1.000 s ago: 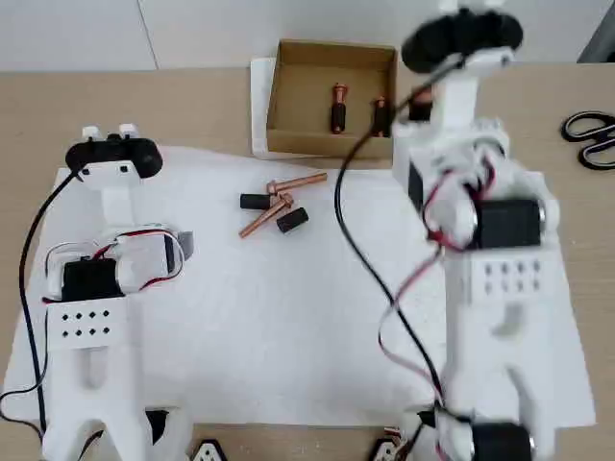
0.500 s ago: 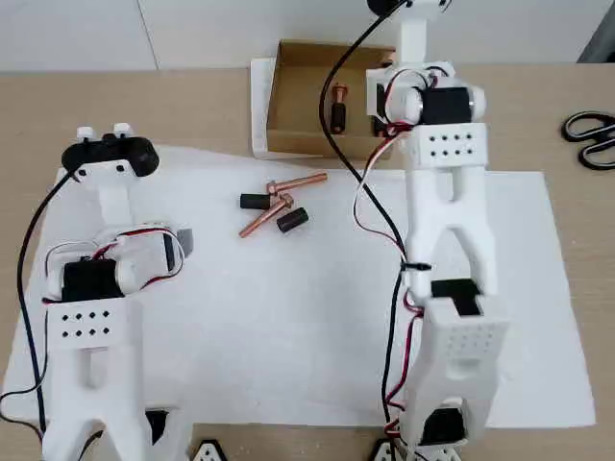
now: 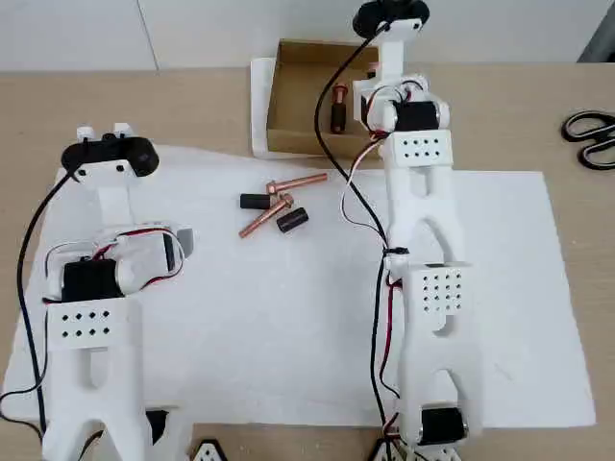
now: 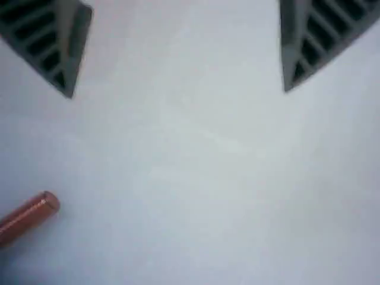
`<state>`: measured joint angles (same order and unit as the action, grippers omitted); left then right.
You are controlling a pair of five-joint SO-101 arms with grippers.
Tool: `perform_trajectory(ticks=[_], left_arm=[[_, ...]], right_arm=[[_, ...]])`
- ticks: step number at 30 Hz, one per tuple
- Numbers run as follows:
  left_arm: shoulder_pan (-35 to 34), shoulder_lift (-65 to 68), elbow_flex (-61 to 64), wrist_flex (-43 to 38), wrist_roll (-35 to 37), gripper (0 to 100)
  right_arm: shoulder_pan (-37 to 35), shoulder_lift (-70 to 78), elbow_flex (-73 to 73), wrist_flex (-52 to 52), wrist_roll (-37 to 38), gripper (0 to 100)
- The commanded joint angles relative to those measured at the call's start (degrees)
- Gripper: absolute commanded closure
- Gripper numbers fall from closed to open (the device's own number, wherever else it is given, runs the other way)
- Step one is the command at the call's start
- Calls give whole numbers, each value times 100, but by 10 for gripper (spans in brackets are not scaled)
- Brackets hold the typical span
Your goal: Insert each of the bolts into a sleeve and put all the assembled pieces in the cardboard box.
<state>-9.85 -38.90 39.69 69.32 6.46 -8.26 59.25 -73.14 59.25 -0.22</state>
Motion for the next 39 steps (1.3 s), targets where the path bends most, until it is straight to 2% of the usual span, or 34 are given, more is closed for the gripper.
perform_trajectory(ticks=[1, 23, 28, 39], left_arm=[[-18, -53, -22, -105, 26, 784], [-9, -53, -22, -97, 26, 784], [-9, -53, -22, -97, 26, 784], [-9, -53, -31, -97, 18, 784]], right_arm=[[-75, 75, -651, -268, 35, 995], [-189, 611, -730, -927, 26, 991], [-198, 629, -703, -919, 53, 902], [-312, 629, -765, -936, 62, 894]])
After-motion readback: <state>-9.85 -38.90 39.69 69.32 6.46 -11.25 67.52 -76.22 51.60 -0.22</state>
